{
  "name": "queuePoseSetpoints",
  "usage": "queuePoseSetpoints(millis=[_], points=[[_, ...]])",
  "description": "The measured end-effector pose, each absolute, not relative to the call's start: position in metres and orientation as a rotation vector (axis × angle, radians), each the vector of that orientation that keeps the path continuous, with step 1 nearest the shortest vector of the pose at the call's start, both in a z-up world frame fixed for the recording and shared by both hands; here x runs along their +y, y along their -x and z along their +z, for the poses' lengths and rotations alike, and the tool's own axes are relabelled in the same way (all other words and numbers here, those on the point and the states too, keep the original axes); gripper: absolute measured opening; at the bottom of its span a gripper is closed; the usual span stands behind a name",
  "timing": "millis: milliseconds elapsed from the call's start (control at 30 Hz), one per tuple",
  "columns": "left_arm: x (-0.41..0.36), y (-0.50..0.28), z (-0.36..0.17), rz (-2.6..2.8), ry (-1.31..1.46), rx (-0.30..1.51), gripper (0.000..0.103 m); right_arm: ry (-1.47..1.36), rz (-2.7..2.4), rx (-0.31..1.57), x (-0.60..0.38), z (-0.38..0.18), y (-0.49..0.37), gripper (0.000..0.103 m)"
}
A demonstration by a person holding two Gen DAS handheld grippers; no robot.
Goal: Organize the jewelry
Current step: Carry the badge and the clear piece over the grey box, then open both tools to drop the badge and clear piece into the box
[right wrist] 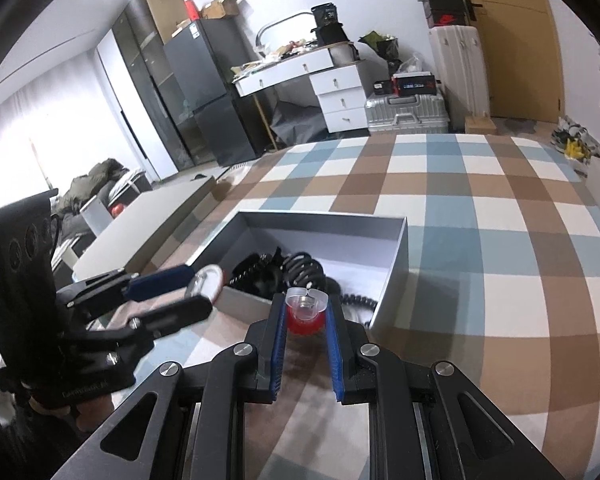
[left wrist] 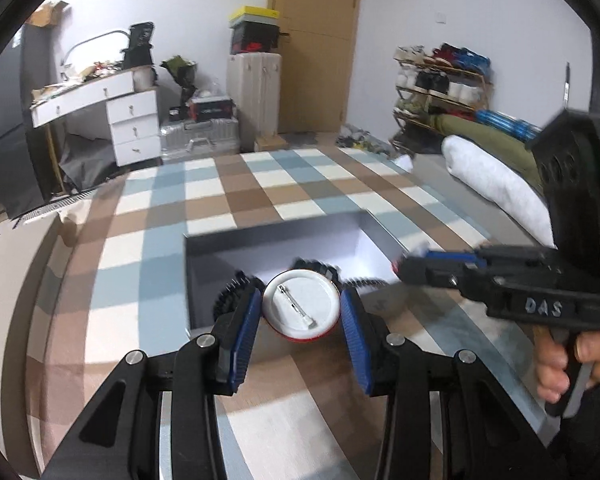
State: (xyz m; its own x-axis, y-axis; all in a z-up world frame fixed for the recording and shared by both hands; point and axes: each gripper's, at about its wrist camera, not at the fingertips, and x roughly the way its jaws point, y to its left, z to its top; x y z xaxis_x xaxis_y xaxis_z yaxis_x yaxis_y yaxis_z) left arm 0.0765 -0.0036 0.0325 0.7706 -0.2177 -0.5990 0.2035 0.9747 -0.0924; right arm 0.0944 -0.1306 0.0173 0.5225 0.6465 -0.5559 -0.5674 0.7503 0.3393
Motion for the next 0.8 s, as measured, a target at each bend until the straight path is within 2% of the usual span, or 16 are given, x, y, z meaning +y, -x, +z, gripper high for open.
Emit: queuePoseSetpoints(millis=[167, 200, 233, 267, 800], points=[[-0.002, -0.096, 0.027, -0.197, 0.006, 0.654, 0.035, -0.162, 0.743, 0.742, -0.128, 0.014, -0.108, 0.018], [-0.002, -0.1, 0.026, -0.185, 0.001, 0.659, 0.031, -0.171, 0.746, 0.747, -0.127, 0.012, -0.111, 0.018], [-0.001, -0.104, 0.023, -0.184, 0.0, 0.673, 0.016, -0.179, 0.748, 0.75, -0.127, 0.012, -0.112, 0.018], [0.0, -0.106, 0.021, -0.186, 0.003, 0.691, 0.014, -0.188, 0.751, 0.755, -0.127, 0.01, -0.115, 0.018], [-0.001, -0.111, 0.01, -0.196, -0.001, 0.807, 0.015, -0.224, 0.77, 0.796, -0.129, 0.002, -0.124, 0.018]])
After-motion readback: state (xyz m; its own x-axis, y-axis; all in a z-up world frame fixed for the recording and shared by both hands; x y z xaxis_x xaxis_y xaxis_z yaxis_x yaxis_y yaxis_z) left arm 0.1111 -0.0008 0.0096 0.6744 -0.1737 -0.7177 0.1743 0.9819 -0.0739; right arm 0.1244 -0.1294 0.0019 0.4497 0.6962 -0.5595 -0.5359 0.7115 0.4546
